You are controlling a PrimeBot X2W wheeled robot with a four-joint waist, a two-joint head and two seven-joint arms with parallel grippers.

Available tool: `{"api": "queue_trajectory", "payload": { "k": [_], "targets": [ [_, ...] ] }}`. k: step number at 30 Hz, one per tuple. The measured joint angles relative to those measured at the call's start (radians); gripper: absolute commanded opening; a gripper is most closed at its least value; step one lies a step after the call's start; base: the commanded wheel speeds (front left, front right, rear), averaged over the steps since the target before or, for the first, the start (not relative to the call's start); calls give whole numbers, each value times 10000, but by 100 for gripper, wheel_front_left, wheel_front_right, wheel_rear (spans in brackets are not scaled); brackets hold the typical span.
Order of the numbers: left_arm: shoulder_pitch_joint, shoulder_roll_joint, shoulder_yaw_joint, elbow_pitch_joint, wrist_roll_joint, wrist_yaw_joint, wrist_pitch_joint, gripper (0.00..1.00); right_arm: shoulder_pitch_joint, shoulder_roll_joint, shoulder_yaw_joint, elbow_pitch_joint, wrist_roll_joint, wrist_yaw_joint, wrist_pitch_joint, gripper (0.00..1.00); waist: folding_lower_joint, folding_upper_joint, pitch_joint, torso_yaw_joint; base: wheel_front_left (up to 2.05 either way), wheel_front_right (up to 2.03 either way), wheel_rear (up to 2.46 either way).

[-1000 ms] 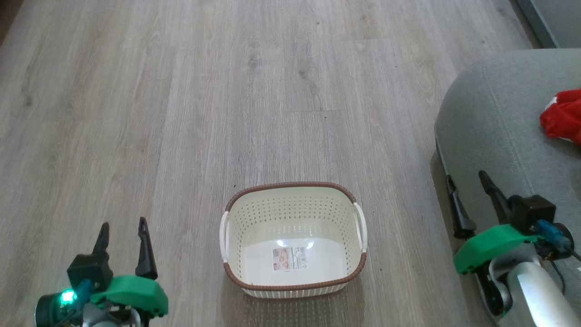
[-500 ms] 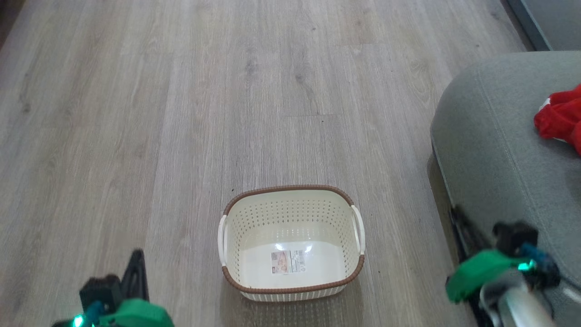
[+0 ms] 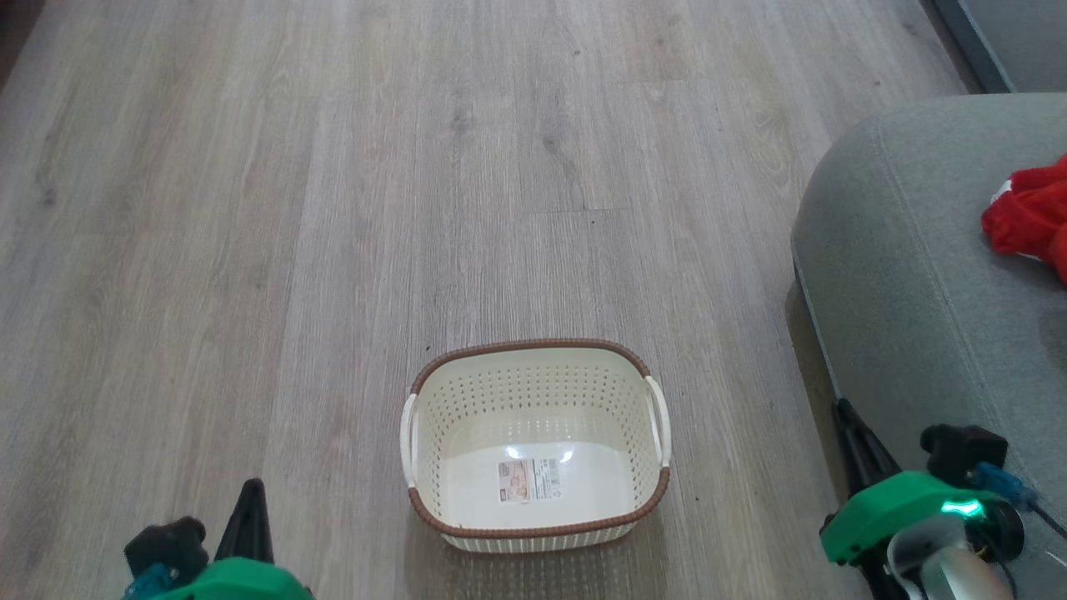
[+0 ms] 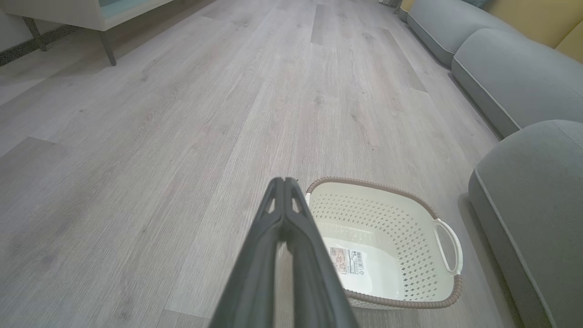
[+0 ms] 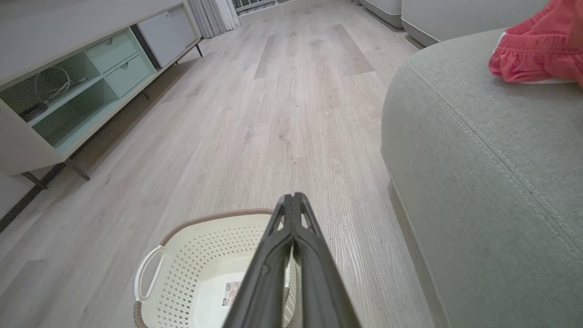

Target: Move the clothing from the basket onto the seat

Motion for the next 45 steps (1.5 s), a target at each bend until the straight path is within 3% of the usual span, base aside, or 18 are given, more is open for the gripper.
{"api": "queue_trajectory", "payload": {
  "k": [45],
  "targets": [
    [-470, 0, 142, -211, -5250, -529, 1287, 0, 7, 368, -744, -943, 4878, 0, 1273, 0, 0, 0, 52, 50, 0, 0, 0]
  ]
}}
